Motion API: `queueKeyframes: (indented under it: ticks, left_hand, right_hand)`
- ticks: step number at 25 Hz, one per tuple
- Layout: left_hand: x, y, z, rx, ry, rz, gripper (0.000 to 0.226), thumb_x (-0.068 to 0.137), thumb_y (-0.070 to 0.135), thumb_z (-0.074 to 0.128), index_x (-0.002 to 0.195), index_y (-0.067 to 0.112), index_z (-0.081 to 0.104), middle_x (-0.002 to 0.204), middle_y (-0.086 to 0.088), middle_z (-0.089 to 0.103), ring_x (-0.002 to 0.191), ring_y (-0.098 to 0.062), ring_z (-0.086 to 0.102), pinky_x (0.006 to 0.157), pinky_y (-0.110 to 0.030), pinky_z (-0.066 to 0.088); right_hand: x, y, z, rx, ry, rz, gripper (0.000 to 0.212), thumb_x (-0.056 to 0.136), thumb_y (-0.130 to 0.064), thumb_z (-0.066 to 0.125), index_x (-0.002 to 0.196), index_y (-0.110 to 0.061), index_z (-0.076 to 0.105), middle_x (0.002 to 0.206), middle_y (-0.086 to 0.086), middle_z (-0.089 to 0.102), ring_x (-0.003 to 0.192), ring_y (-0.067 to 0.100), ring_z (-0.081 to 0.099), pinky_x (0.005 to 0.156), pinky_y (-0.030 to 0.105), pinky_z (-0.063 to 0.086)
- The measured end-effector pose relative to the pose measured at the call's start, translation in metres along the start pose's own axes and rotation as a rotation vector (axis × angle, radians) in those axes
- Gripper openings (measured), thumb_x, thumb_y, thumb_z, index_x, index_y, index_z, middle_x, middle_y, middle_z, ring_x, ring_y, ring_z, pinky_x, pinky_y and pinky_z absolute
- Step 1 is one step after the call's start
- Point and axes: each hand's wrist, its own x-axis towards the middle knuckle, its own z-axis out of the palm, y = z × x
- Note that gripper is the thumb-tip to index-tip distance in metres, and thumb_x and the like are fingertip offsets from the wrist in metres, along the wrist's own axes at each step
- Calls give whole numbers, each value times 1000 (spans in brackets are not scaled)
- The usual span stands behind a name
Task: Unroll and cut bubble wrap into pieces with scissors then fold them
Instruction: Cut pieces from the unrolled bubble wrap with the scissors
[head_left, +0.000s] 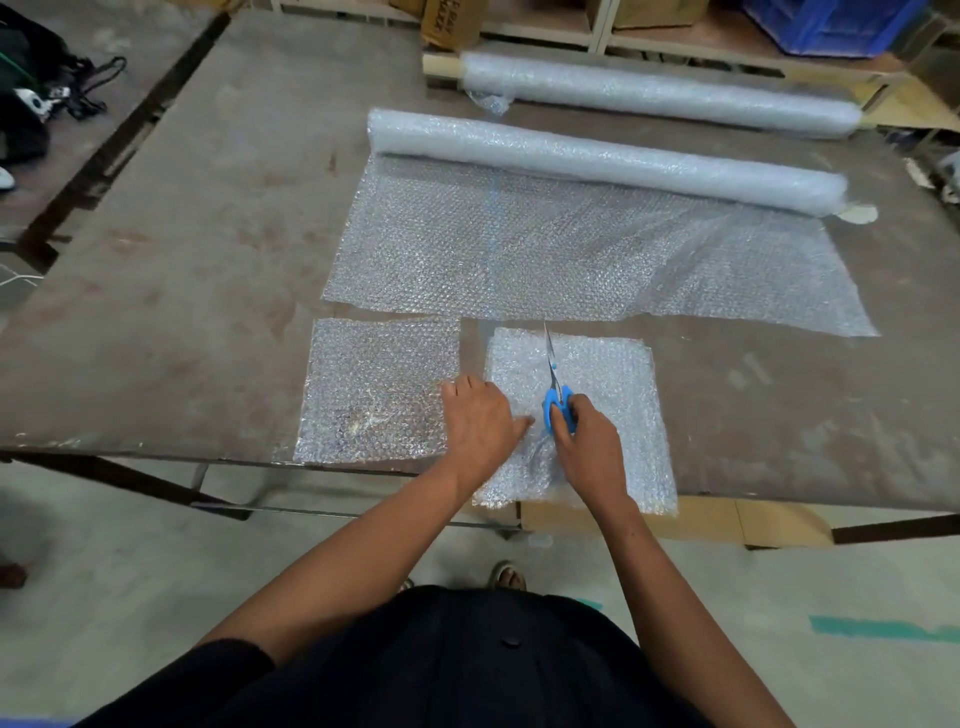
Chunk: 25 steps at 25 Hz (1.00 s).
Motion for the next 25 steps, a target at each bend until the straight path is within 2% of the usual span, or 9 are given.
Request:
queueKeyframes:
  ticks: [2, 5, 9, 12, 14, 17, 19, 23, 25]
  left_hand:
    - [0, 18, -4, -12, -35, -58, 65, 97, 72, 54, 115, 11, 66, 113, -10, 63, 107, -27, 56, 93, -45, 40]
    - [2, 33, -3, -300, -32, -126, 50, 97, 50, 70, 125, 10, 61, 121, -10, 64, 115, -29, 60, 97, -42, 48]
    - [10, 32, -13, -994, -130, -221, 55, 93, 22, 81, 131, 12, 42, 113, 1, 56, 98, -18, 62, 66, -13, 45]
    - [20, 19, -27, -1564, -245, -290, 85, 83, 16, 90, 145, 21, 33, 153, -5, 45, 131, -23, 53, 101, -30, 52]
    - [24, 3, -40, -1756, -243, -254, 97, 82, 15, 90, 156, 25, 27, 160, 1, 36, 140, -19, 43, 100, -25, 49]
    - [28, -36, -48, -1803, -199, -194, 104, 84, 16, 89, 163, 34, 22, 167, 1, 31, 143, -18, 44, 107, -32, 51]
    - [28, -68, -52, -1806, -164, -184, 99, 88, 14, 85, 164, 35, 25, 162, 6, 38, 135, -15, 54, 100, -30, 56]
    - [23, -151, -41, -1628, -123, -294, 91, 92, 23, 80, 165, 34, 28, 153, 22, 29, 141, -5, 34, 110, -31, 32]
    - [18, -193, -28, -1611, -122, -368, 93, 84, 29, 87, 161, 34, 36, 158, 16, 44, 141, -14, 50, 111, -37, 43]
  right_hand:
    - [4, 7, -6, 50, -37, 0, 25, 109, -42, 54, 98, -20, 56, 77, 2, 62, 66, 23, 59, 59, 41, 46]
    - [12, 15, -16, 77, -97, -10, 28, 110, -44, 52, 96, -20, 55, 79, 3, 63, 65, 22, 57, 62, 45, 48]
    - [21, 12, -24, 150, -43, -32, 27, 110, -45, 53, 100, -20, 58, 88, 0, 67, 75, 23, 64, 67, 48, 52]
    - [31, -8, -25, 230, 67, -57, 29, 109, -49, 50, 101, -22, 59, 90, -5, 67, 74, 17, 63, 66, 50, 53]
    - [37, -27, -21, 273, 132, -66, 32, 107, -53, 47, 103, -24, 58, 89, -9, 66, 75, 14, 63, 71, 53, 54]
    - [43, -65, -5, 302, 188, -96, 30, 107, -51, 44, 107, -24, 59, 92, -9, 68, 81, 15, 65, 85, 57, 54]
    - [43, -92, 11, 306, 190, -132, 31, 108, -51, 42, 111, -25, 58, 95, -7, 71, 84, 16, 67, 89, 56, 54]
    - [35, -144, 55, 274, 128, -202, 33, 108, -53, 39, 111, -25, 56, 93, -6, 73, 80, 19, 66, 86, 54, 54]
    - [28, -166, 80, 256, 74, -229, 34, 108, -52, 38, 109, -23, 55, 89, -5, 71, 77, 22, 65, 84, 54, 53]
